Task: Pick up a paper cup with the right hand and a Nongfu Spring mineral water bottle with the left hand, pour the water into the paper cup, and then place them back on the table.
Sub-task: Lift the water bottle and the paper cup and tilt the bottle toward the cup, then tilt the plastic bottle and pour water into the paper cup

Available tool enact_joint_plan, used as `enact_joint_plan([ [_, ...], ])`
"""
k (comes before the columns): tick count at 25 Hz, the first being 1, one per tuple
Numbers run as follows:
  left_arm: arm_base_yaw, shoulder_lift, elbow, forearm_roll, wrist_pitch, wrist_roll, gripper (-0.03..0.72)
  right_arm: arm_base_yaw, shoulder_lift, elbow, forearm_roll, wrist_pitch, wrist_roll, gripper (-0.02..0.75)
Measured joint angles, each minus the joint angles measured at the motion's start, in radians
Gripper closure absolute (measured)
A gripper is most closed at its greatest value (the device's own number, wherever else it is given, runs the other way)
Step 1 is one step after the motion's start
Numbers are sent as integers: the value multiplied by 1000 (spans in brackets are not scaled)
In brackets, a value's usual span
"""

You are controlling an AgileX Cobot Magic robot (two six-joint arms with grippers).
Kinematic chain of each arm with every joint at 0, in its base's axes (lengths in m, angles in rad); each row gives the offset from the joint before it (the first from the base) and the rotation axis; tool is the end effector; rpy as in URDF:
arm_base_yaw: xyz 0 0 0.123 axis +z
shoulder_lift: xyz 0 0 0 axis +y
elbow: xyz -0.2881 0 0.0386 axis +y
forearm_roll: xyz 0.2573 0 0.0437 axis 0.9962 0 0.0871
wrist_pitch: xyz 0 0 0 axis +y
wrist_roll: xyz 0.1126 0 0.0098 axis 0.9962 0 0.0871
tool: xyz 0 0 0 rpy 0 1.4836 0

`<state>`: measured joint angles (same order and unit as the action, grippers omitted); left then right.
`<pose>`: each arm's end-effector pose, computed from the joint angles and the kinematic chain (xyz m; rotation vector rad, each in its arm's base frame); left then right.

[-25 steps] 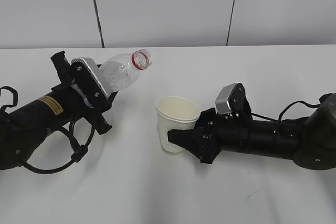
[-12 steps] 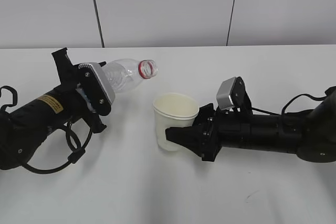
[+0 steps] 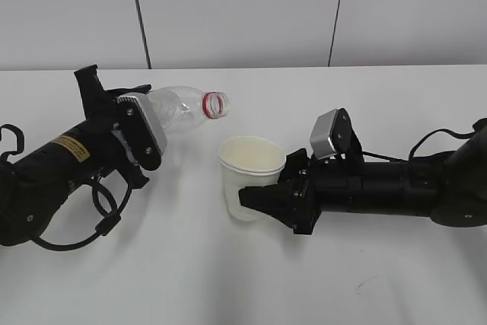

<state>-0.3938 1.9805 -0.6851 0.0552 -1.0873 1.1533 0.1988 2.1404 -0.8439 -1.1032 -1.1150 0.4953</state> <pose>0.3435 -0.1487 0.1224 1.2449 1.1898 0.5443 0.3350 0.1599 0.0786 -0.9516 1.7006 0.9206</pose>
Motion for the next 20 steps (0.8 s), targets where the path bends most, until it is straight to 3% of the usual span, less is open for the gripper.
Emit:
enact_joint_plan([
  [20,0,0,0,-9,0,170,342,41,0,-32,-22,91,14,276],
])
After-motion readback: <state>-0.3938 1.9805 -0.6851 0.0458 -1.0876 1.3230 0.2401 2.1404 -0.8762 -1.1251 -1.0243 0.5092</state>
